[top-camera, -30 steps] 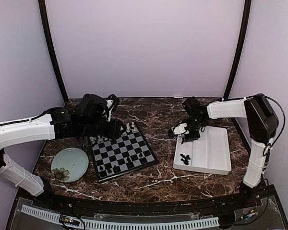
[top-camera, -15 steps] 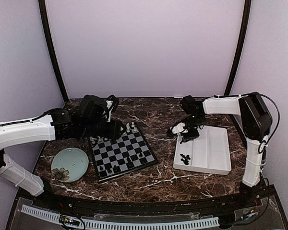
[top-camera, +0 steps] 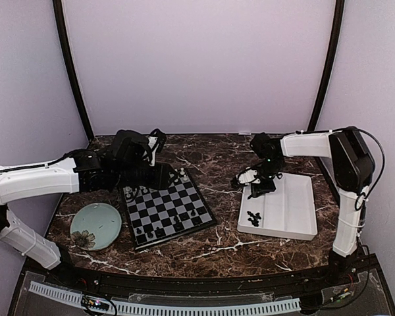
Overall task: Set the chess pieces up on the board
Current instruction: Pick up the chess pile from the storage box, then pass from the right arm to the left
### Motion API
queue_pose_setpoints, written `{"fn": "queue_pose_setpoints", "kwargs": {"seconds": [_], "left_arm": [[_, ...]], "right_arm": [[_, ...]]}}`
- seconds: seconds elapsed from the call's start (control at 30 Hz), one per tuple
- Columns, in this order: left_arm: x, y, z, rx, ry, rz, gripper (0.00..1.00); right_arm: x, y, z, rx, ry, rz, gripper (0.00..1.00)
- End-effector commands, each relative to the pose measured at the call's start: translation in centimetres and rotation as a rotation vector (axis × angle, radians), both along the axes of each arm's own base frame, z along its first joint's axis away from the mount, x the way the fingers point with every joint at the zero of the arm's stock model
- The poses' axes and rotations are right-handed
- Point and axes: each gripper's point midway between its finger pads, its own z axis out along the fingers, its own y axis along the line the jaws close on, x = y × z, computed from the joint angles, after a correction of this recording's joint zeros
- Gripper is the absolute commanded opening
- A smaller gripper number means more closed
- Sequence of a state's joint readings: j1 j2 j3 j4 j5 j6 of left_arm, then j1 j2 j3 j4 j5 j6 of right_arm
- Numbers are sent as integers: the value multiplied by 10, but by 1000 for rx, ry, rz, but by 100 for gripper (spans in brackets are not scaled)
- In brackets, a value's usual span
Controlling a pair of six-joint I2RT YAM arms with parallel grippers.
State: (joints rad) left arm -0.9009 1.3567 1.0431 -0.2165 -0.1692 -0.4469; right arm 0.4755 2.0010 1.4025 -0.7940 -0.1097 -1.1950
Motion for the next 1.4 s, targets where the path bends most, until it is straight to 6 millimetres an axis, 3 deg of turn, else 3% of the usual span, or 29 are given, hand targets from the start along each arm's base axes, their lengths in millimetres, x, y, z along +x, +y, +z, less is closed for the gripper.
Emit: {"fn": "queue_pose_setpoints", "kwargs": {"seconds": [0.0,0.13,0.43,0.57,0.6,0.63,0.67,0.7,0.73,0.8,1.0,1.37], "left_arm": [[10,-22,14,-53,-35,-49,47],[20,-47,20,-106,-47,-82,46],[48,-114,14,-298,33,-112,42],[55,-151,14,-382,67,-186,43],[58,-158,2,-386,96,-189,43],[59,-168,12,-421,94,-216,43],[61,-175,0,-426,123,-218,42],[61,-183,10,-461,120,-247,42],[63,-189,-2,-465,152,-244,40],[65,-203,-1,-510,179,-274,37],[66,-228,-12,-578,250,-330,32],[66,-245,-23,-600,303,-371,26]], "right_arm": [[-38,-18,-22,-34,171,-70,24],[-35,-13,-4,60,201,-142,22],[-19,12,65,455,329,-380,22],[-15,17,85,588,388,-454,22],[-13,18,89,614,398,-468,22],[-12,19,93,638,407,-481,22],[-10,20,98,659,413,-493,22],[-9,20,102,679,418,-505,23],[-7,21,106,697,422,-514,22],[-4,22,113,725,421,-528,23],[-3,25,127,764,416,-541,23],[-7,23,127,763,411,-553,24]]}}
